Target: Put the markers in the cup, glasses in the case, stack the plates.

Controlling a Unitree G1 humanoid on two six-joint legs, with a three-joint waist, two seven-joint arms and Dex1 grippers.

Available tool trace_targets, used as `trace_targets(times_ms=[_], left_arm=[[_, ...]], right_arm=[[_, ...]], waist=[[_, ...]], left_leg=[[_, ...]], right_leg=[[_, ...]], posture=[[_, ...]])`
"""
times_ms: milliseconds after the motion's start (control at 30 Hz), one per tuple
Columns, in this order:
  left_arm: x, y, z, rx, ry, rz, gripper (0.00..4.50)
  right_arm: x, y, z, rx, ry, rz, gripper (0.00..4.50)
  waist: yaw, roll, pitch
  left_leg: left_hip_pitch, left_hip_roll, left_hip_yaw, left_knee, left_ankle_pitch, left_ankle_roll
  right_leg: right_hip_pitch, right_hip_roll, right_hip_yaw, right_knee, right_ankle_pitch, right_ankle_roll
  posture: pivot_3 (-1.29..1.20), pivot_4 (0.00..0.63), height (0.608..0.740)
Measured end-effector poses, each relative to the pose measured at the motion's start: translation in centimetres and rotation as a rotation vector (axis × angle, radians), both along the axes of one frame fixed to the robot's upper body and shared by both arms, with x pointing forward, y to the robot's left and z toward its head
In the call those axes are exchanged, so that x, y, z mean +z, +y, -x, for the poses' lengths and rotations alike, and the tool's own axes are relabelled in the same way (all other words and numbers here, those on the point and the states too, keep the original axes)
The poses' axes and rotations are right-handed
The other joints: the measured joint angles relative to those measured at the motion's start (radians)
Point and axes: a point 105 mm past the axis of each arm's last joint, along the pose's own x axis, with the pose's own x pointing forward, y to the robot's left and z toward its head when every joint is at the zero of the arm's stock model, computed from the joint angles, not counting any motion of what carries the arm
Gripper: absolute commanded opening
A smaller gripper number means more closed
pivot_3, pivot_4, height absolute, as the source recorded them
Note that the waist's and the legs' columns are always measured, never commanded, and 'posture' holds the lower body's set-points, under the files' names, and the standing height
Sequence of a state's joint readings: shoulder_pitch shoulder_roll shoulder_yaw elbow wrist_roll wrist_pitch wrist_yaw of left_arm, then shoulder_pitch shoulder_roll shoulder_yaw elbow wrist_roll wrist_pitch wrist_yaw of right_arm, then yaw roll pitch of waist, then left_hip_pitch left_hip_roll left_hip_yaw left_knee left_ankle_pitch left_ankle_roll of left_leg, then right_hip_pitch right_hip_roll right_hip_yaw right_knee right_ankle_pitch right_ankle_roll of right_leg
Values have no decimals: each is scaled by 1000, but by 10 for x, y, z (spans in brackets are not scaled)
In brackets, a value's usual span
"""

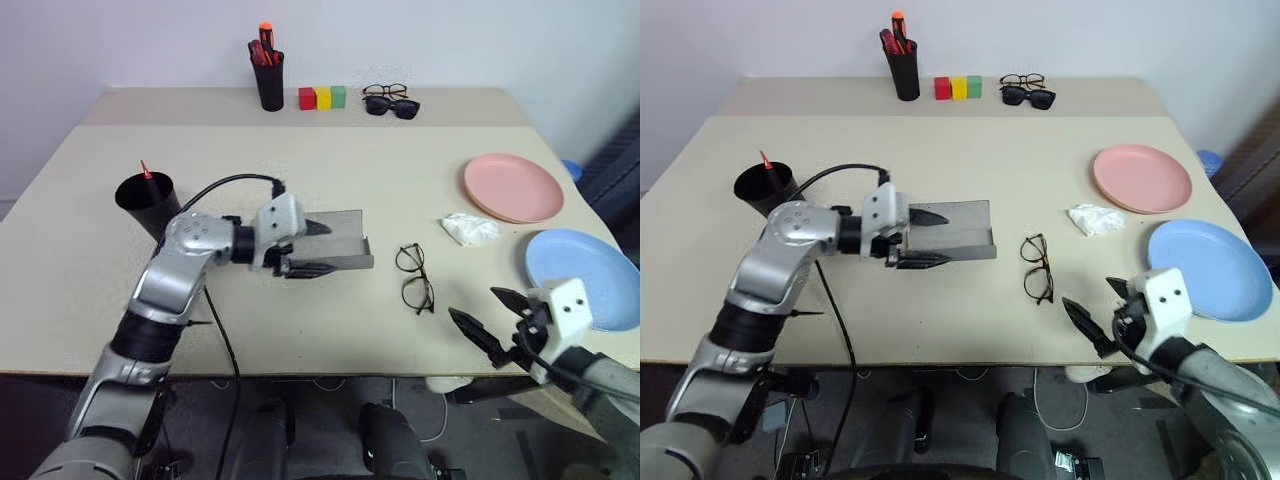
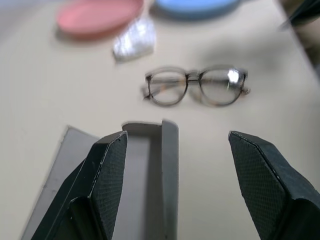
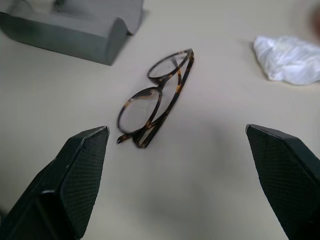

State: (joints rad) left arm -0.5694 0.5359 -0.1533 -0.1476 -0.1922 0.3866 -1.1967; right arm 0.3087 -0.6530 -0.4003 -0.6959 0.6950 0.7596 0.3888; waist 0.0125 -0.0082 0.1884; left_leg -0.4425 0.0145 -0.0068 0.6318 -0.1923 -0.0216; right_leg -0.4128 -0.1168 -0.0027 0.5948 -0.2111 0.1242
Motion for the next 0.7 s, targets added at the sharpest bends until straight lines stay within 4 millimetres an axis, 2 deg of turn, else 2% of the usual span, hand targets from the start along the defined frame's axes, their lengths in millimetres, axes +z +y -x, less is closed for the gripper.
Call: trace_targets(times_ms=[133, 200, 300, 367, 533, 700], left_arm=[[1, 21, 19, -53, 135, 16, 3278], [4, 26, 26, -79, 148, 24, 3278], [-4, 31, 33, -78, 105, 32, 3278], [-10, 34, 31, -29, 97, 36, 3278], [-11, 42, 8, 137, 24, 13, 3278], [-4, 36, 3, 127, 8, -4, 3278]], right_arm=[[-8, 18, -21, 91, 83, -31, 4500], [-9, 23, -28, 119, 100, -36, 4500], [-11, 30, -41, 162, 126, -52, 4500], [-13, 33, -48, 179, 137, -53, 4500], [-9, 37, -53, 216, 128, -48, 4500], [-15, 30, -53, 198, 143, -26, 4500]], waist=[[2, -1, 0], [1, -1, 0], [-3, -1, 0], [-2, -1, 0], [1, -1, 1], [0, -1, 1]], left_leg=[[-1, -1, 0, 2, 0, 0], [-1, -1, 1, 1, 0, 0], [-1, -1, 1, 1, 0, 0], [-1, 0, 1, 1, 0, 0], [-1, 0, 1, 1, 0, 0], [-1, 0, 1, 1, 0, 0]], right_leg=[[1, -1, 0, -1, 0, 0], [2, -1, 0, -2, 0, 0], [1, -1, 0, -2, 0, 0], [0, 0, 0, 0, 0, 0], [0, 0, 0, 0, 0, 0], [0, 0, 0, 1, 0, 0]], posture=[[0, 150, 740], [0, 150, 740], [0, 150, 740], [0, 150, 740], [0, 150, 740], [0, 150, 740]])
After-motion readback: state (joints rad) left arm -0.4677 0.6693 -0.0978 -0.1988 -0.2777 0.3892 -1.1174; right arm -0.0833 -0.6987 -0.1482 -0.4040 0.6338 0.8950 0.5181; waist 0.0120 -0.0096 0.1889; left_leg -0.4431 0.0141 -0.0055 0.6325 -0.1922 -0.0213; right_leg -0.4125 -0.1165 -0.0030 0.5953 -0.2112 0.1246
